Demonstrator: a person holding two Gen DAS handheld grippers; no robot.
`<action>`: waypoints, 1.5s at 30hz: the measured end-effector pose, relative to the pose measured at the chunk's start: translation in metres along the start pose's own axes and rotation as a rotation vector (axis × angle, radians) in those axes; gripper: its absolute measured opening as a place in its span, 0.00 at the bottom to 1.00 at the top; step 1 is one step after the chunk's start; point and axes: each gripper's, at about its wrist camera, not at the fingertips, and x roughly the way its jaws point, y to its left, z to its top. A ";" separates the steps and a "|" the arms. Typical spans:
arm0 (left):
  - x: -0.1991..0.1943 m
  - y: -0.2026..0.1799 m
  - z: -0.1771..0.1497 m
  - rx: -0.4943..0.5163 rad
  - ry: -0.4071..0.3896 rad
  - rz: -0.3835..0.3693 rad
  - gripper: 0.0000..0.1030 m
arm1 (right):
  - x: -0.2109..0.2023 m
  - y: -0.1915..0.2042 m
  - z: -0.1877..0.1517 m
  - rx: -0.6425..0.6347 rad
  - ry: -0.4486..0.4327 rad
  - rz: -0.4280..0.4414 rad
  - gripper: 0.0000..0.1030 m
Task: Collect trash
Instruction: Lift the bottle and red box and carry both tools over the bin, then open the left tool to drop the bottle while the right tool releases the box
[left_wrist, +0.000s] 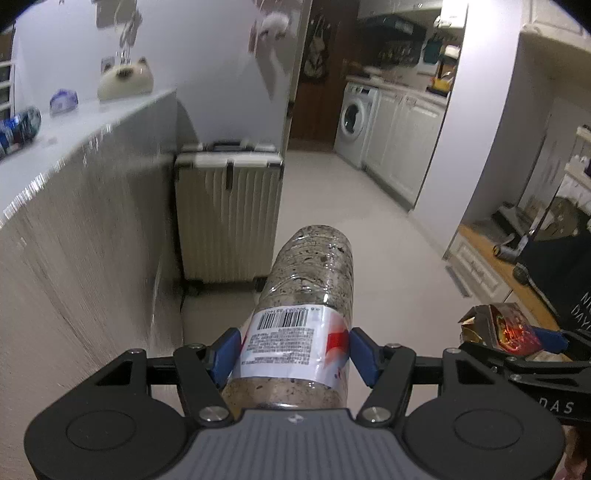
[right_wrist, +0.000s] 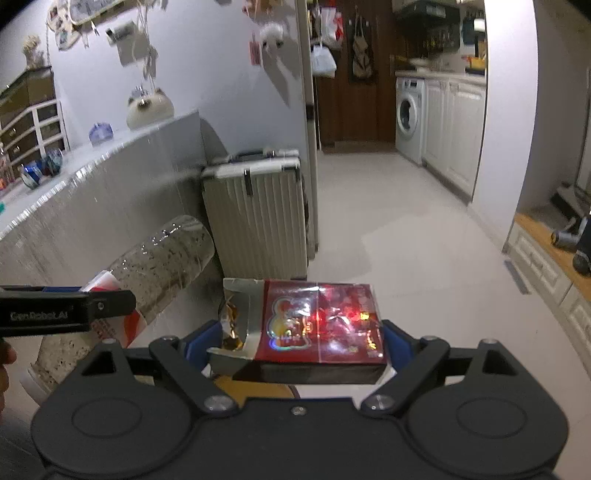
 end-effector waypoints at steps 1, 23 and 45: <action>0.008 0.002 -0.003 -0.003 0.012 0.006 0.62 | 0.009 -0.001 -0.004 0.002 0.015 0.001 0.88; 0.171 0.072 -0.096 -0.115 0.346 0.096 0.62 | 0.185 0.027 -0.073 0.054 0.314 0.058 0.88; 0.270 0.096 -0.114 -0.173 0.473 0.049 0.79 | 0.273 0.027 -0.093 0.176 0.451 0.082 0.89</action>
